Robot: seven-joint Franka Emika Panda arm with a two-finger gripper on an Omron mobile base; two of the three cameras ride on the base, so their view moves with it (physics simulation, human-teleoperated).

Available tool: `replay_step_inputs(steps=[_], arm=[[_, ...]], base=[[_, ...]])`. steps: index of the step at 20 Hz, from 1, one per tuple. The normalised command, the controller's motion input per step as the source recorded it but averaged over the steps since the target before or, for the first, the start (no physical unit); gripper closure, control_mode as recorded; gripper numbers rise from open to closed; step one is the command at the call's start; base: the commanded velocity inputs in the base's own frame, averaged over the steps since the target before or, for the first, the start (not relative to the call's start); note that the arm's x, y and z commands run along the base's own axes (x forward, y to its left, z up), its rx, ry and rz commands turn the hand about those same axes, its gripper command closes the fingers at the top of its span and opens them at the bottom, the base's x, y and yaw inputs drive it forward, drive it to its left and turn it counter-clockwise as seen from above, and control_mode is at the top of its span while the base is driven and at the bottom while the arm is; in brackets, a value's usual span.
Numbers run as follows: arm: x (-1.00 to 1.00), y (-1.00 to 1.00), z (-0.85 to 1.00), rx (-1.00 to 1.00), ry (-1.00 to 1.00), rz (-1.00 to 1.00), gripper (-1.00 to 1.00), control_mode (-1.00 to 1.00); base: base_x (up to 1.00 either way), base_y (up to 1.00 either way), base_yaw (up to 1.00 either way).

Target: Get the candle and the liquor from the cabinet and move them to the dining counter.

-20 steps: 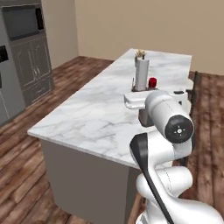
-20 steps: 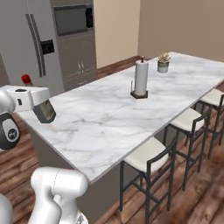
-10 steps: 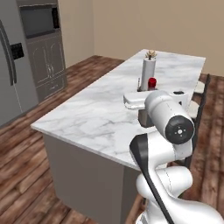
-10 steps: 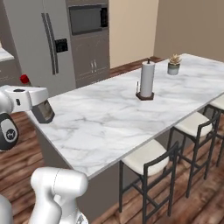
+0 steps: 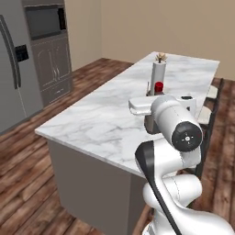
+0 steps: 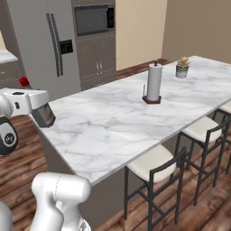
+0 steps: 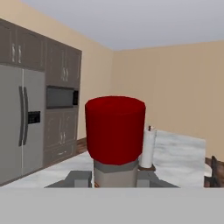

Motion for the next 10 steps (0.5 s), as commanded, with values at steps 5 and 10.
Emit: replay_step_inputs(steps=[5, 10], arm=[[0.0, 0.0, 0.0, 0.0, 0.0, 0.0, 1.0, 1.0], [0.27, -0.15, -0.07, 0.01, 0.0, 0.08, 1.0, -1.0]], base=[[0.18, -0.16, 0.03], [0.14, -0.08, 0.03]])
